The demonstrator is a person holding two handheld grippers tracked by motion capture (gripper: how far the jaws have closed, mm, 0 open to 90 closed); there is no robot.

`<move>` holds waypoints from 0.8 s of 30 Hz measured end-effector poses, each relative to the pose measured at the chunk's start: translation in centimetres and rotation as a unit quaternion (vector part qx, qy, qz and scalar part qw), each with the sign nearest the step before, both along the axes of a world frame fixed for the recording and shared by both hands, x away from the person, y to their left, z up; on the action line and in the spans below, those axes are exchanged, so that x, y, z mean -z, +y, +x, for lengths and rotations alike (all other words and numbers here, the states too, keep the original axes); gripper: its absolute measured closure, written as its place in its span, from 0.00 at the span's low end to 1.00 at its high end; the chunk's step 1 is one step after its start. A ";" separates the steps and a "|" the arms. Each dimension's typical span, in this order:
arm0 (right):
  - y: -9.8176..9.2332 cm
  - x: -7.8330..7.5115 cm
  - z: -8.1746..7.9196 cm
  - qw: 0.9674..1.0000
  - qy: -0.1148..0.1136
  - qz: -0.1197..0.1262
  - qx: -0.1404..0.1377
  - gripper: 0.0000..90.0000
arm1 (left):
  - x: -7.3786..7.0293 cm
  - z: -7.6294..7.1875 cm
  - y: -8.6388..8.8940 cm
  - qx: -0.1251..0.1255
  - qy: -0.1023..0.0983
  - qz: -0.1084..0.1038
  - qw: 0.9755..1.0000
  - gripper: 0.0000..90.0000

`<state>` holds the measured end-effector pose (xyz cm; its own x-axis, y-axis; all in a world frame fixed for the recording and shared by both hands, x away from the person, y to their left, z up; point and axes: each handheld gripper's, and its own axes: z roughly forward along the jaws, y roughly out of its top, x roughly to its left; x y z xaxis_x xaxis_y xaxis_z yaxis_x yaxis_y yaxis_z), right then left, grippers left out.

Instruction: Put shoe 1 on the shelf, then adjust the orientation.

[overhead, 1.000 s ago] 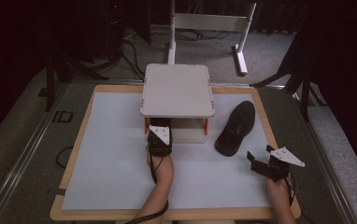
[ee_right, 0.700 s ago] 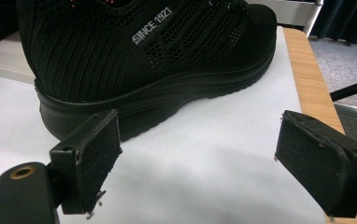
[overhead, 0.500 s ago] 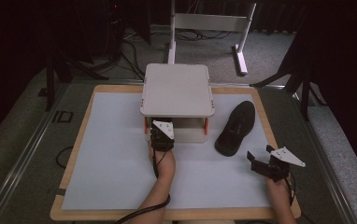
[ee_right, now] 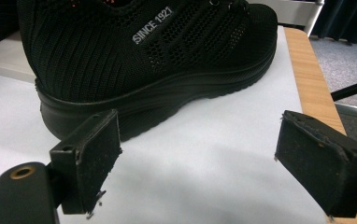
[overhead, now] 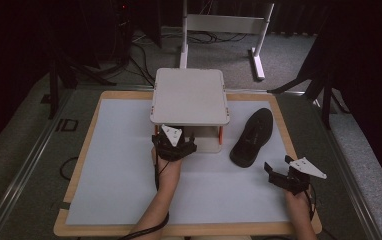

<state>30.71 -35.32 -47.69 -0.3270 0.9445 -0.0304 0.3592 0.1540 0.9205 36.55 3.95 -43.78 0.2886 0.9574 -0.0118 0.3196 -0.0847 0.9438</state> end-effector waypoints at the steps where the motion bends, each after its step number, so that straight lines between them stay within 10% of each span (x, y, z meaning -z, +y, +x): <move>1: 0.0 0.0 0.0 1.000 0.001 0.000 0.000 0.15 | -0.2 -0.2 0.3 0.010 -0.002 0.005 1.000 0.08; 11: 0.3 0.0 0.0 1.000 0.000 -0.016 0.000 0.15 | -1.6 -2.6 4.1 0.100 -0.010 -0.009 0.995 0.08; 18: 0.0 -0.1 0.4 1.000 0.025 0.001 0.006 0.15 | -1.3 -4.3 8.1 0.171 -0.031 0.018 0.985 0.08; 24: -0.2 -0.9 0.7 0.998 0.050 0.025 0.033 0.15 | -0.2 -5.3 11.2 0.168 -0.036 0.013 0.985 0.08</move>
<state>31.38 -35.49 -46.76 -0.2631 0.9636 0.0466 0.4578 0.0822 0.8852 31.30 15.12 -43.58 0.5883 0.8075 0.0434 0.2010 -0.1980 0.9594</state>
